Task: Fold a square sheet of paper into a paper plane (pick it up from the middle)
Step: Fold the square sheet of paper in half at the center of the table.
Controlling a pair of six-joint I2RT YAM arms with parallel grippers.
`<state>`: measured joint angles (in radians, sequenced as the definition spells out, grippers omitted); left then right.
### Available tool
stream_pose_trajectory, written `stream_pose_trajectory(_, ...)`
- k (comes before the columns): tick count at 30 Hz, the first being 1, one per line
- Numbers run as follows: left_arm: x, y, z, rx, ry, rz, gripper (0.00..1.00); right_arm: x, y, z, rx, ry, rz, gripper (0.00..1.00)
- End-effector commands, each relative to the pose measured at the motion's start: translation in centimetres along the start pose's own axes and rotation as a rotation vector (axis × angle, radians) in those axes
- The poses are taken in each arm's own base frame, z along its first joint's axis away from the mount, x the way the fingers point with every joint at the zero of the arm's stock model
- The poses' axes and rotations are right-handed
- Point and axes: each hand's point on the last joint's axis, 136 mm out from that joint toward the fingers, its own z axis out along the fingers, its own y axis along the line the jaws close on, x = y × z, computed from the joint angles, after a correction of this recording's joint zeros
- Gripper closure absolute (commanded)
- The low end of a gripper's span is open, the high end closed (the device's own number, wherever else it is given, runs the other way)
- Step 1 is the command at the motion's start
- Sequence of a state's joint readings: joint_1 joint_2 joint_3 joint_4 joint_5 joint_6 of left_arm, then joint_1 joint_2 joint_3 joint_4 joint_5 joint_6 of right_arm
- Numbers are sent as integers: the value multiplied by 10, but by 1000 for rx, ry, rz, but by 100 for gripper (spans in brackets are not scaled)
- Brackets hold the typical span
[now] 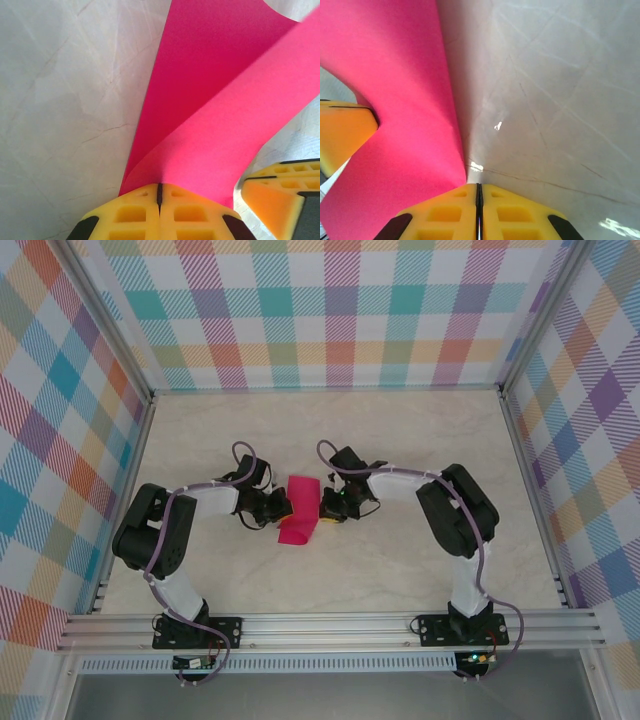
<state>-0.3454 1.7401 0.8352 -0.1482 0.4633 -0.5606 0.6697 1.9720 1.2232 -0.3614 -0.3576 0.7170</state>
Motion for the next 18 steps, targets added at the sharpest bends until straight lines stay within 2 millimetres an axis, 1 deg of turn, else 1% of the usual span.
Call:
stream_pose_trajectory(1, 61, 112, 6, -417, 154, -147, 100, -15, 36, -25, -53, -72, -63, 90)
stream_pose_trajectory(5, 62, 112, 6, -420, 159, -144, 100, -25, 46, -11, -79, -55, -64, 90)
stream_pose_trajectory(8, 62, 113, 6, -423, 161, -143, 100, -26, 56, 4, -98, -26, -90, 91)
stream_pose_trajectory(11, 63, 114, 6, -426, 164, -145, 100, -30, 62, 12, -115, -18, -109, 91)
stream_pose_trajectory(14, 64, 115, 7, -428, 168, -147, 100, -32, 58, 19, -117, -19, -111, 91)
stream_pose_trajectory(18, 65, 117, 6, -438, 169, -152, 100, -30, 41, 29, -76, -4, -90, 91)
